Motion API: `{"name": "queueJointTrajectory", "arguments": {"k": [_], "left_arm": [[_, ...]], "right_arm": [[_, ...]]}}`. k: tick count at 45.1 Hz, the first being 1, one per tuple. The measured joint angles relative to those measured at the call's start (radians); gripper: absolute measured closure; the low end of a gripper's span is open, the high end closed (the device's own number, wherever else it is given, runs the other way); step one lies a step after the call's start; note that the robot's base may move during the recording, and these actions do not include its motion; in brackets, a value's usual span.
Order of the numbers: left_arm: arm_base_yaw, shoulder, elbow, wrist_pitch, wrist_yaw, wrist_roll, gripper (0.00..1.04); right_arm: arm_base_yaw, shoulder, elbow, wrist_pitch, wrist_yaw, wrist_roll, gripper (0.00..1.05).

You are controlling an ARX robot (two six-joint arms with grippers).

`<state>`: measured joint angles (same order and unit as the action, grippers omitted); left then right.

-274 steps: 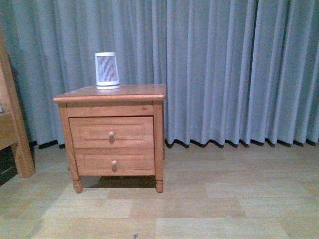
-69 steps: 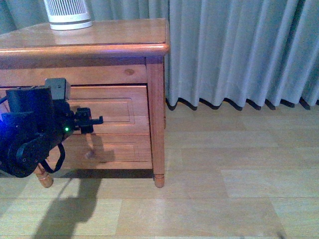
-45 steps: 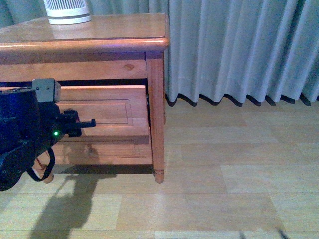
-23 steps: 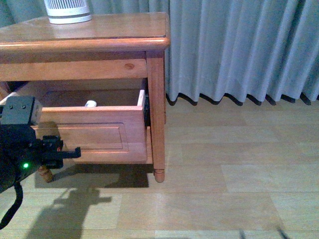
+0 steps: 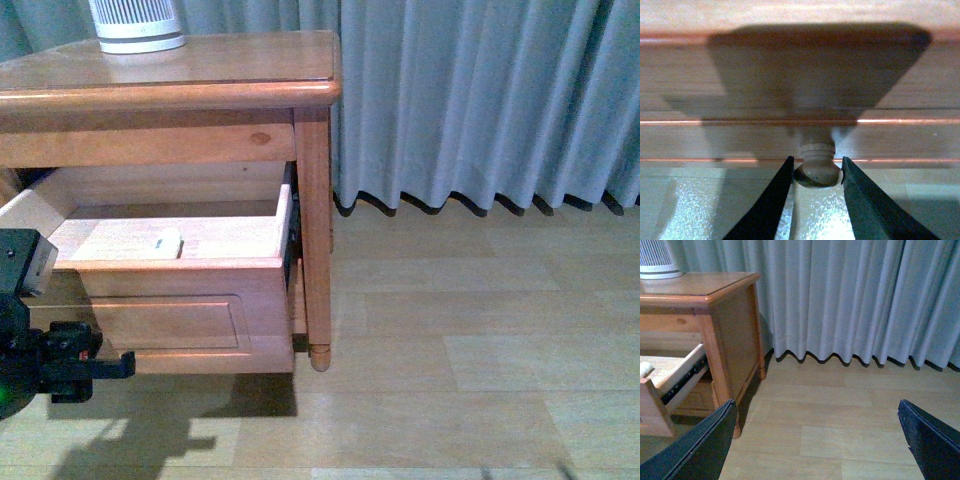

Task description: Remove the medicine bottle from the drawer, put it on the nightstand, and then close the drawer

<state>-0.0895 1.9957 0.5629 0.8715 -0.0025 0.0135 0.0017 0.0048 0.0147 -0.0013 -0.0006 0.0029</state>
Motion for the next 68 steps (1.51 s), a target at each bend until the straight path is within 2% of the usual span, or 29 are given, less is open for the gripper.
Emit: {"name": "queueJointTrajectory", "arguments": {"k": [3,11,15,20,25,36,45,52,59,62,64,68], "left_arm": [[-0.001,-0.009,-0.01,-0.017,0.026,0.026,0.62],[-0.006,-0.023,-0.019,-0.026,0.043,0.044,0.39],[-0.011,-0.058,-0.04,-0.04,0.053,0.044,0.21],[-0.016,-0.152,-0.071,-0.081,0.069,0.042,0.05],[-0.014,-0.295,-0.113,-0.092,0.066,0.046,0.07],[-0.008,-0.671,-0.174,-0.231,0.063,0.032,0.07],[-0.02,-1.055,-0.252,-0.409,0.058,0.01,0.07],[-0.063,-1.412,-0.327,-0.701,0.042,-0.037,0.07],[-0.071,-1.474,-0.333,-0.715,0.024,-0.044,0.07],[-0.094,-1.494,-0.392,-0.57,-0.138,-0.031,0.22],[-0.084,-1.516,-0.41,-0.552,-0.158,-0.029,0.31],[-0.058,-1.556,-0.44,-0.554,-0.136,-0.027,0.49]], "right_arm": [[0.0,0.0,0.0,0.0,0.0,0.0,0.07],[0.0,0.0,0.0,0.0,0.0,0.0,0.07],[0.0,0.0,0.0,0.0,0.0,0.0,0.07],[0.0,0.0,0.0,0.0,0.0,0.0,0.07],[0.0,0.0,0.0,0.0,0.0,0.0,0.07],[0.0,0.0,0.0,0.0,0.0,0.0,0.07],[0.0,0.0,0.0,0.0,0.0,0.0,0.07],[0.0,0.0,0.0,0.0,0.0,0.0,0.07],[0.0,0.0,0.0,0.0,0.0,0.0,0.07],[0.0,0.0,0.0,0.0,0.0,0.0,0.07],[0.0,0.0,0.0,0.0,0.0,0.0,0.07],[0.0,0.0,0.0,0.0,0.0,0.0,0.07]]}}
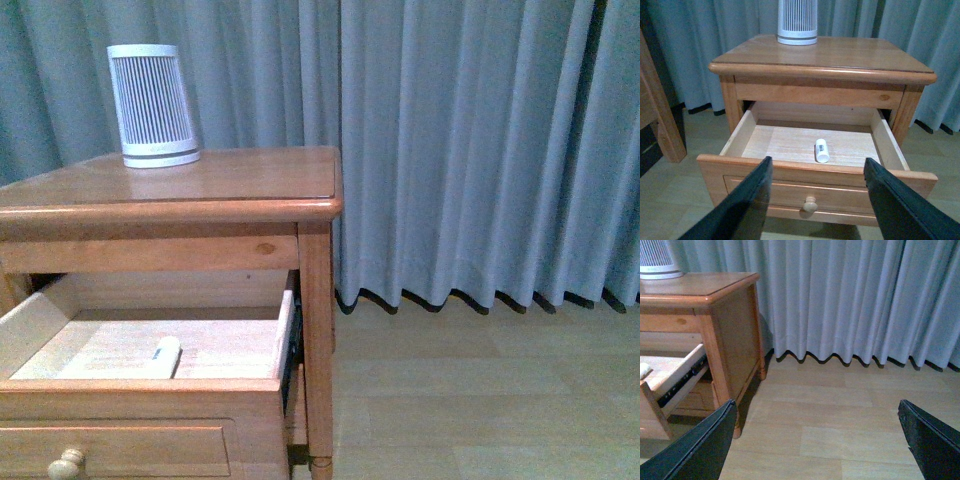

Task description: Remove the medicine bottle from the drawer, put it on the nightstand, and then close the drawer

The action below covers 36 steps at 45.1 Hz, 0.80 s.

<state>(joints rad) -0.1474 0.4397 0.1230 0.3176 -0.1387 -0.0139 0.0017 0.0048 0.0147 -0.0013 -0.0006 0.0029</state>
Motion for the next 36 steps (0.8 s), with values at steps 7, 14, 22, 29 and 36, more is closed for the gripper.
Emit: {"name": "queueJointTrajectory", "arguments": {"k": [7,14,22,29,36], "left_arm": [[0.071,-0.055,-0.03,-0.027,0.096,0.003,0.74],[0.14,-0.101,-0.05,-0.051,0.131,0.004,0.97],[0.143,-0.164,-0.072,-0.089,0.138,0.006,1.01],[0.143,-0.203,-0.094,-0.095,0.138,0.006,1.01],[0.143,-0.247,-0.114,-0.123,0.138,0.006,1.01]], "right_arm": [[0.0,0.0,0.0,0.0,0.0,0.0,0.07],[0.0,0.0,0.0,0.0,0.0,0.0,0.07],[0.0,0.0,0.0,0.0,0.0,0.0,0.07],[0.0,0.0,0.0,0.0,0.0,0.0,0.07],[0.0,0.0,0.0,0.0,0.0,0.0,0.07]]}}
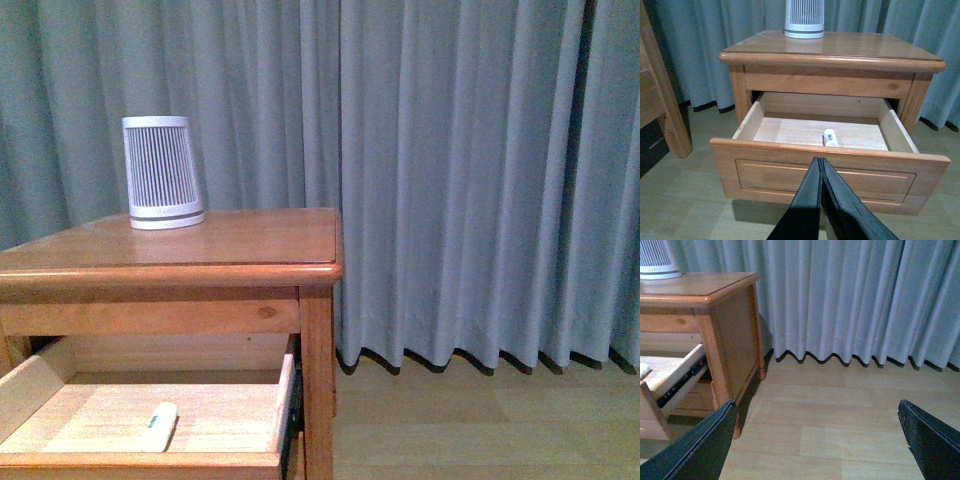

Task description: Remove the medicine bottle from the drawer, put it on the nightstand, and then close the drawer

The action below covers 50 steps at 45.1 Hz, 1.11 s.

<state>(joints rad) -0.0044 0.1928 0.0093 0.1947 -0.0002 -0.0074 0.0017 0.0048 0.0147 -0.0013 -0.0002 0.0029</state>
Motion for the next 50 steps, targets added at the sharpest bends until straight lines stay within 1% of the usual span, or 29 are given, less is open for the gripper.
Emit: {"name": "queueJointTrajectory", "arguments": {"k": [4,7,9,37,42,43,50], "left_arm": [[0.0,-0.021,0.0,-0.023,0.0,0.0,1.01],[0.001,-0.116,0.0,-0.15,0.002,0.002,1.01],[0.001,-0.171,0.0,-0.184,0.003,0.002,1.01],[0.002,-0.188,0.0,-0.196,0.0,0.003,1.01],[0.001,-0.19,0.0,-0.196,-0.006,0.003,0.76],[0.001,-0.19,0.0,-0.196,-0.006,0.003,0.72],[0.001,-0.19,0.0,-0.196,-0.003,0.003,0.35]], "right_arm": [[0.0,0.0,0.0,0.0,0.0,0.0,0.07],[0.0,0.0,0.0,0.0,0.003,0.0,0.07],[0.0,0.0,0.0,0.0,0.005,0.0,0.07],[0.0,0.0,0.0,0.0,0.001,0.0,0.07],[-0.001,-0.002,0.0,0.001,-0.008,0.0,0.07],[-0.001,-0.002,0.0,0.001,-0.008,0.0,0.07],[-0.001,-0.002,0.0,0.0,-0.004,0.0,0.07]]}}
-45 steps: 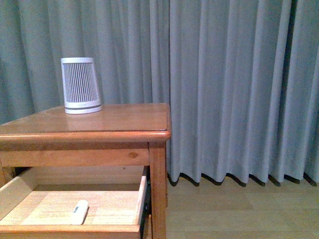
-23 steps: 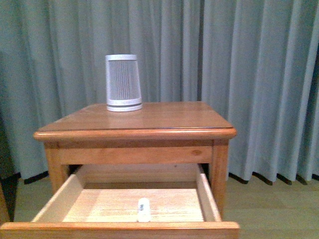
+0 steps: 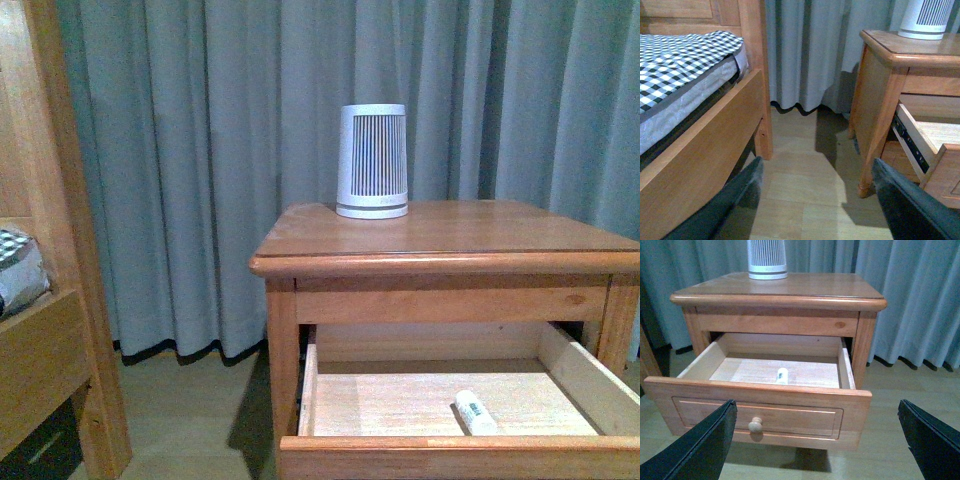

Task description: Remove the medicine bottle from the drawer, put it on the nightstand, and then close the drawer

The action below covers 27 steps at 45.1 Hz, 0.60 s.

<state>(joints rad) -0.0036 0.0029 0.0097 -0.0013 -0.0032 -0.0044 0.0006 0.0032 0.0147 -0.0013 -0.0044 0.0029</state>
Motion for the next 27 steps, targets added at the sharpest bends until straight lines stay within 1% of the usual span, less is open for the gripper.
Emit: {"name": "queueJointTrajectory", "arguments": {"k": [1,3,5,7,8,9,12,15,16,22,27], "left_arm": [[0.0,0.0,0.0,0.0,0.0,0.0,0.3],[0.0,0.0,0.0,0.0,0.001,0.0,0.23],[0.0,0.0,0.0,0.0,0.0,0.0,0.16],[0.0,0.0,0.0,0.0,0.001,0.0,0.09],[0.0,0.0,0.0,0.0,0.001,0.0,0.06],[0.0,0.0,0.0,0.0,0.001,0.001,0.05],[0.0,0.0,0.0,0.0,0.001,0.0,0.07],[0.0,0.0,0.0,0.0,0.001,0.0,0.07],[0.0,0.0,0.0,0.0,0.001,0.0,0.07],[0.0,0.0,0.0,0.0,0.001,0.0,0.07],[0.0,0.0,0.0,0.0,0.001,0.0,0.07]], "right_arm": [[0.009,0.004,-0.001,0.009,0.038,-0.003,0.07],[0.059,0.037,0.0,0.071,0.191,-0.003,0.07],[0.092,0.082,0.0,0.122,0.29,-0.003,0.07],[0.103,0.162,0.003,0.19,0.365,-0.002,0.07],[0.102,0.197,0.006,0.215,0.381,-0.001,0.07],[0.101,0.244,0.013,0.246,0.395,0.0,0.07],[0.086,0.491,0.085,0.406,0.403,0.0,0.07],[0.08,0.702,0.188,0.512,0.401,-0.003,0.07],[0.079,0.741,0.209,0.525,0.399,-0.003,0.07],[0.071,1.016,0.379,0.503,0.379,0.007,0.07],[0.063,1.239,0.533,0.422,0.364,0.036,0.07]]}}
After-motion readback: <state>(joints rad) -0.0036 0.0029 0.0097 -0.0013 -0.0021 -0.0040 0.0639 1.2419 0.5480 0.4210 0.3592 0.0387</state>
